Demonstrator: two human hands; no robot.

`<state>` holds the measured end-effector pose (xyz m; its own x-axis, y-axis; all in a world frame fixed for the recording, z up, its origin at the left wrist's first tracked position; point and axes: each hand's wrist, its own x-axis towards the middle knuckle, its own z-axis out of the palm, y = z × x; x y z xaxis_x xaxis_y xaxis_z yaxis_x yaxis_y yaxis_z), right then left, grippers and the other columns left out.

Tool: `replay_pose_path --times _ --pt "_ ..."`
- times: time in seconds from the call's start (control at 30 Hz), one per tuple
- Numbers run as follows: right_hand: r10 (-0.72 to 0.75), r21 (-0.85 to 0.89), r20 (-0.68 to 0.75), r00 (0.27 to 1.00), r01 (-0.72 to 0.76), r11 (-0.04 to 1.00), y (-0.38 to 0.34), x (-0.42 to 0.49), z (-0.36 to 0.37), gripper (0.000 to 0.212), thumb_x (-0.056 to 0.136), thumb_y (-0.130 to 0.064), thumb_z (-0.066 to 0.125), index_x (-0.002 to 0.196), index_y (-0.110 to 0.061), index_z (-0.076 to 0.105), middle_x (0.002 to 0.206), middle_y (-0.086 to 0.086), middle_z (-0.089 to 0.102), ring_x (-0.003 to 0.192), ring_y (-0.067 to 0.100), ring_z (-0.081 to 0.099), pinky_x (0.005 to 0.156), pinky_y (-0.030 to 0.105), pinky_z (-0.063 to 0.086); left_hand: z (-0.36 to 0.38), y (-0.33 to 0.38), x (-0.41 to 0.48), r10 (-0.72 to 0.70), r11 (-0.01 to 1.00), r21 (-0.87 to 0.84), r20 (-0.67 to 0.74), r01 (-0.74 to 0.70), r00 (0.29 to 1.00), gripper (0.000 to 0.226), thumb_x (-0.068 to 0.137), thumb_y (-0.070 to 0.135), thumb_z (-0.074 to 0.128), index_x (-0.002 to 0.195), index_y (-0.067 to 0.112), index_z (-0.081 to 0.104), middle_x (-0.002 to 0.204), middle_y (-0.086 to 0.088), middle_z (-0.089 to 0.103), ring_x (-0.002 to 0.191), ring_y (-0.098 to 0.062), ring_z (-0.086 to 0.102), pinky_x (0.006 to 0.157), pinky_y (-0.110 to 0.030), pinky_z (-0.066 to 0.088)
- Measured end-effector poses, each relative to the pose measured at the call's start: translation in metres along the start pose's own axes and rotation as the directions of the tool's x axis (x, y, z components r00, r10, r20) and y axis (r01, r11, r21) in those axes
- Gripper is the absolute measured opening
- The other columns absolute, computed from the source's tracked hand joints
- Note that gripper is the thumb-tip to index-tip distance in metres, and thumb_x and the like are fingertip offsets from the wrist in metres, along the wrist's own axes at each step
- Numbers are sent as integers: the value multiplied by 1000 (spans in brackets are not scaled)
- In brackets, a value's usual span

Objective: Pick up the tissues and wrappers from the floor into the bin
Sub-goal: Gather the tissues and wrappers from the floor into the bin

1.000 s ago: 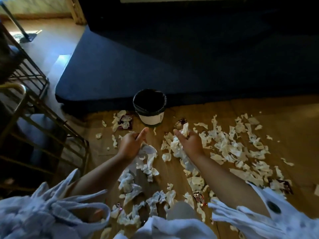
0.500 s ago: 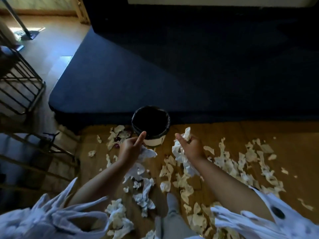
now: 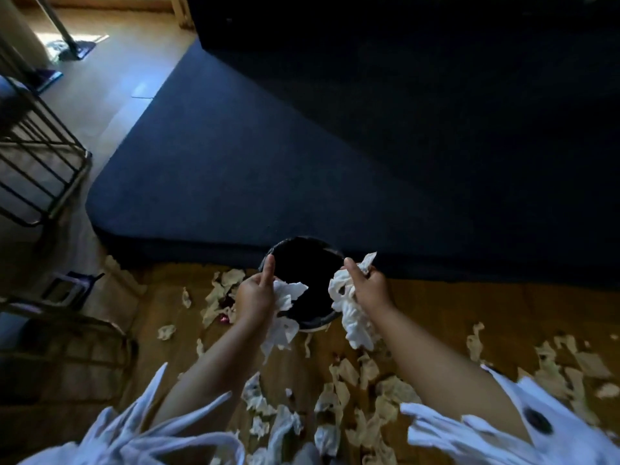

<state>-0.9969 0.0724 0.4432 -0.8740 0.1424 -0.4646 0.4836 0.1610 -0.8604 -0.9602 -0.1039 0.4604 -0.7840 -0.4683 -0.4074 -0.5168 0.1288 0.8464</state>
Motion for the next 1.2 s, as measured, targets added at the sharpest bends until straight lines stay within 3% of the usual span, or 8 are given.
replay_pose_path --times 0.1,0.23,0.33,0.57,0.77,0.9,1.03,1.2 --pt "50 25 13 999 -51 998 34 68 34 22 92 -29 53 94 -7 55 73 1 55 71 16 54 55 19 42 35 -38 62 -123 990 -72 -25 121 992 51 91 56 38 66 12 46 59 -7 40 52 -15 38 48 -27 27" --pt "114 30 -29 993 -114 993 86 152 72 20 92 -25 44 94 -8 55 86 6 56 83 22 54 75 33 46 79 -100 136 -254 962 -115 -41 248 966 51 95 50 36 61 12 44 66 -8 47 61 -19 45 57 -29 35" --pt "117 -32 -9 993 -117 993 123 197 90 26 92 -24 43 110 -7 54 108 8 57 102 27 54 94 38 44 108 -137 184 -269 959 -101 -35 264 963 50 96 43 39 88 -1 61 89 -15 60 83 -27 57 74 -33 45" --pt "140 -67 48 989 -136 988 180 231 110 39 94 -22 49 131 -9 43 117 11 54 95 21 54 78 30 43 141 -197 232 -386 918 -99 13 385 922 69 94 55 31 130 -2 48 128 -18 55 116 -37 53 100 -41 43" --pt "207 -74 98 974 -200 977 165 215 101 39 98 -27 42 134 -14 40 136 10 45 117 25 46 100 42 41 131 -183 226 -326 945 -16 39 326 945 59 96 49 31 128 5 51 123 -15 57 114 -36 53 92 -37 43" --pt "139 -135 121 983 -122 983 128 185 87 36 98 -21 42 132 -11 44 118 7 51 100 18 48 81 30 44 114 -143 195 -282 958 82 119 274 952 50 97 43 35 124 5 54 116 -15 59 108 -32 55 81 -32 41" --pt "107 -114 97 989 -96 989 71 131 67 33 97 -17 42 128 -9 48 124 10 52 100 15 47 89 33 42 88 -84 137 -190 971 188 226 149 955 47 97 40 39 112 0 61 87 -17 66 86 -32 64 52 -25 42" --pt "0 -162 117 993 19 987 -4 29 32 33 97 -17 43 127 -6 49 123 12 55 96 14 49 63 16 41 48 -15 44 -55 966 257 325 -32 944 41 94 38 47 106 3 63 97 -8 66 100 -26 62 88 -37 50"
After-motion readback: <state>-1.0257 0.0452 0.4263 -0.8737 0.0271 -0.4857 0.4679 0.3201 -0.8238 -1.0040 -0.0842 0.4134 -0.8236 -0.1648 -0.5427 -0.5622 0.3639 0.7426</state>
